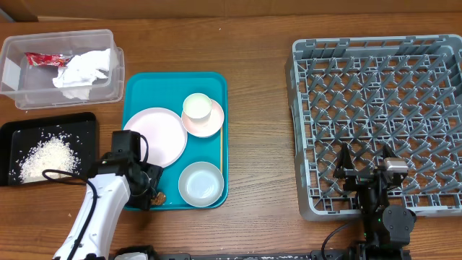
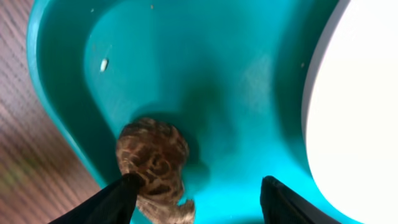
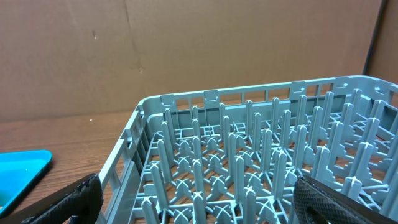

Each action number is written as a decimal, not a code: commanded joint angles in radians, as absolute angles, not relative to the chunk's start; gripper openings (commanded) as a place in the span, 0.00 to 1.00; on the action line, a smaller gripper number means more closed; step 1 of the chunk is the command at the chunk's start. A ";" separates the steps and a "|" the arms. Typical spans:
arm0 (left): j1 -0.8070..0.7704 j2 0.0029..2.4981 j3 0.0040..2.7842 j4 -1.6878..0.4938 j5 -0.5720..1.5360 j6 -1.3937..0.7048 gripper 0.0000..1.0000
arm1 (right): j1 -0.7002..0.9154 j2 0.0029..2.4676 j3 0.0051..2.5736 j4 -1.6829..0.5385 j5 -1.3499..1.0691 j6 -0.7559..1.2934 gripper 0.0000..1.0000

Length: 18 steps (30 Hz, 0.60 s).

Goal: Sort waste into correct bins and load items into the dishwasher
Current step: 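Move the left gripper down to the brown cookie and grasp it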

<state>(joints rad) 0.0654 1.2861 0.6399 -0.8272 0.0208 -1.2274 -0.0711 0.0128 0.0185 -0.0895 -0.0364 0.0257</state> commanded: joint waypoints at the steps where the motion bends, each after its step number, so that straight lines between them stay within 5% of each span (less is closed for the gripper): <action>1: 0.069 1.311 0.605 -0.783 -0.041 -1.218 0.66 | -0.073 0.003 0.008 -0.083 -0.027 0.026 1.00; 18: 0.069 1.352 0.641 -0.797 -0.014 -1.171 0.65 | -0.073 0.003 0.008 -0.083 -0.027 0.026 1.00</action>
<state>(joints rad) 0.0654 1.3132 0.6445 -0.7998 0.0166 -1.2175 -0.0715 0.0128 0.0185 -0.0891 -0.0364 0.0261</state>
